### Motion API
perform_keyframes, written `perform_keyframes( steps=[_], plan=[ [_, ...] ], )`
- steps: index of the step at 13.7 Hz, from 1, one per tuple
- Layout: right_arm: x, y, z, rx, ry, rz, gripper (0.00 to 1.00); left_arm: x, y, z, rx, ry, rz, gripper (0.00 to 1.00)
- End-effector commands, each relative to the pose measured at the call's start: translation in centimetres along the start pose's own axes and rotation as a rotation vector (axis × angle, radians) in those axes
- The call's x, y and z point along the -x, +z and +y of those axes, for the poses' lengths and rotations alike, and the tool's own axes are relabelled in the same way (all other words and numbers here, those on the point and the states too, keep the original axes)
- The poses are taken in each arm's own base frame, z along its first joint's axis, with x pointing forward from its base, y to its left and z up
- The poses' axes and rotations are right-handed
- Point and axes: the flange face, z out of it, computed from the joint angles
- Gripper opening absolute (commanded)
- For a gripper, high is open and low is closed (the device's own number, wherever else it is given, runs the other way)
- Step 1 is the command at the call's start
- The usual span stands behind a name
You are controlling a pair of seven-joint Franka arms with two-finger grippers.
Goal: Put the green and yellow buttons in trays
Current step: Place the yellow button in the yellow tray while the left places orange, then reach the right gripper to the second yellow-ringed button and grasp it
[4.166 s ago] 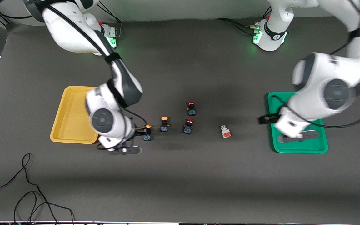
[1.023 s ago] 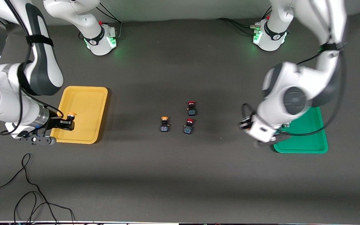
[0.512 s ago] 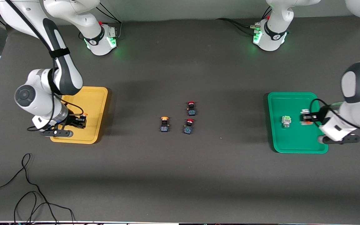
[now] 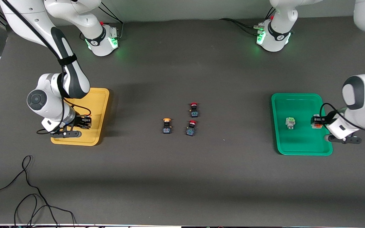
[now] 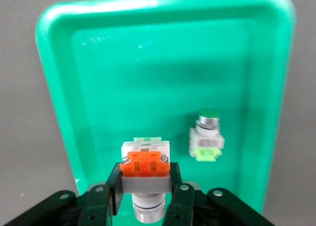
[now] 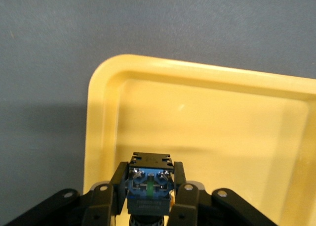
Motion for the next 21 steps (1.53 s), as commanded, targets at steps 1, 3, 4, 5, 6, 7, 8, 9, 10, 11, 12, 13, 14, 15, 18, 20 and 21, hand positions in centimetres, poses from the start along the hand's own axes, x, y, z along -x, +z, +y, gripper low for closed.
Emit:
perform_keyframes(
  steps=[1,3,4,5,6,7,8,9,10,11,12,13,14,15,18,20,21],
  plan=[
    [0.3,1.7,0.2,0.004,-0.034,-0.010,0.00,0.7,3.5,-0.5,-0.017,0.036,0.015,0.06],
    [0.5,1.9,0.5,0.006,-0.032,-0.011,0.00,0.7,4.4,-0.6,-0.016,0.039,0.009,0.29],
    [0.4,1.9,0.5,0.006,-0.032,-0.010,0.00,0.6,4.3,-0.6,-0.017,0.040,0.012,0.68],
    [0.4,1.9,0.6,0.006,-0.030,-0.011,0.81,0.6,4.2,-0.7,-0.016,0.040,0.009,0.81],
    [0.4,1.5,0.6,0.004,-0.027,-0.010,1.00,0.5,3.7,-0.7,-0.017,0.040,0.012,1.00],
    [0.4,1.2,1.1,0.005,-0.016,-0.008,1.00,0.4,2.8,-0.8,-0.019,0.041,0.018,1.00],
    [0.4,0.6,1.7,0.005,-0.001,0.001,1.00,0.0,1.0,-1.0,-0.019,0.037,0.015,1.00],
    [0.4,-0.6,1.8,-0.005,0.003,0.002,1.00,-0.3,-1.5,-1.2,-0.018,0.035,0.004,1.00],
    [0.0,-2.3,1.4,-0.016,0.003,-0.004,1.00,-0.5,-4.4,-1.4,-0.014,0.030,-0.019,1.00],
    [-0.8,-4.2,1.2,-0.026,0.006,-0.020,1.00,-0.5,-7.9,-1.4,-0.013,0.028,-0.025,1.00],
    [-1.6,-5.7,0.7,-0.054,0.030,-0.054,1.00,-0.3,-11.0,-1.4,-0.005,0.022,-0.026,1.00],
    [-2.3,-7.2,-0.2,-0.097,0.047,-0.067,1.00,0.2,-14.1,-1.3,0.000,0.018,-0.020,1.00],
    [-2.9,-8.5,-1.7,-0.126,0.044,-0.069,1.00,0.8,-16.5,-1.2,0.004,0.016,-0.021,1.00],
    [-3.5,-9.6,-3.8,-0.134,0.038,-0.057,1.00,1.6,-19.0,-0.9,0.001,0.018,-0.013,1.00],
    [-5.9,-13.0,-11.3,-0.122,0.158,0.007,0.99,4.8,-24.8,1.4,0.025,0.014,0.022,1.00],
    [-7.2,-13.7,-16.8,-0.119,0.212,0.005,0.99,6.5,-27.4,3.4,0.020,0.013,0.037,1.00],
    [-7.4,-13.1,-20.3,-0.108,0.201,0.004,0.98,6.9,-28.3,4.9,0.015,-0.009,0.050,1.00]
  ],
)
